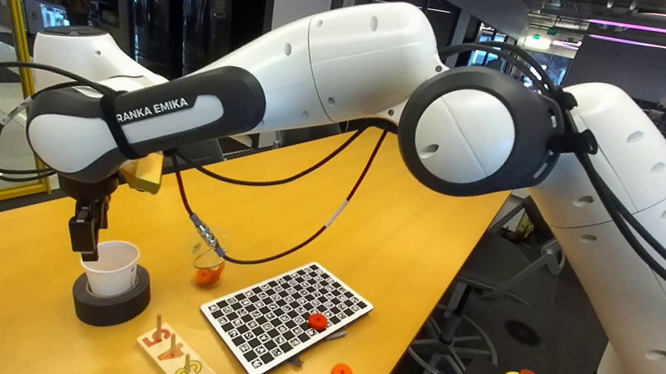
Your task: Pick up all the orange objects from the checkers board and the table, and put them in two cups
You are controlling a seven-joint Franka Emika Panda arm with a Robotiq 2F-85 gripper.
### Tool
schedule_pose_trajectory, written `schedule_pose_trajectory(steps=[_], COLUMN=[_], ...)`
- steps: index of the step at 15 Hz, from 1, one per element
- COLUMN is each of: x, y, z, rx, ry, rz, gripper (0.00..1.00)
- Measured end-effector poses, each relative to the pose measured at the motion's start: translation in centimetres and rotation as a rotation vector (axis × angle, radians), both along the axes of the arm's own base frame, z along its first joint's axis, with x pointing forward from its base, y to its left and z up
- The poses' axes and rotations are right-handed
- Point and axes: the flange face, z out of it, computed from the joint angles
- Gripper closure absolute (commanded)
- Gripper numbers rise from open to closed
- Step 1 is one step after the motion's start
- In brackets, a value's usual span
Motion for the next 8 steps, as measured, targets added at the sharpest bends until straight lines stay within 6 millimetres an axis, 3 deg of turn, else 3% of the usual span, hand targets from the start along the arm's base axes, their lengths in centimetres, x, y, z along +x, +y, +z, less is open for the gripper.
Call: schedule_pose_trajectory(steps=[5, 8], x=[0.1, -0.2], y=[-0.7, -2.8], z=[1.3, 2.0], rx=[-0.006, -0.027], ry=[-0.011, -0.012], rz=[-0.034, -0.107], gripper=[0.00, 0.00])
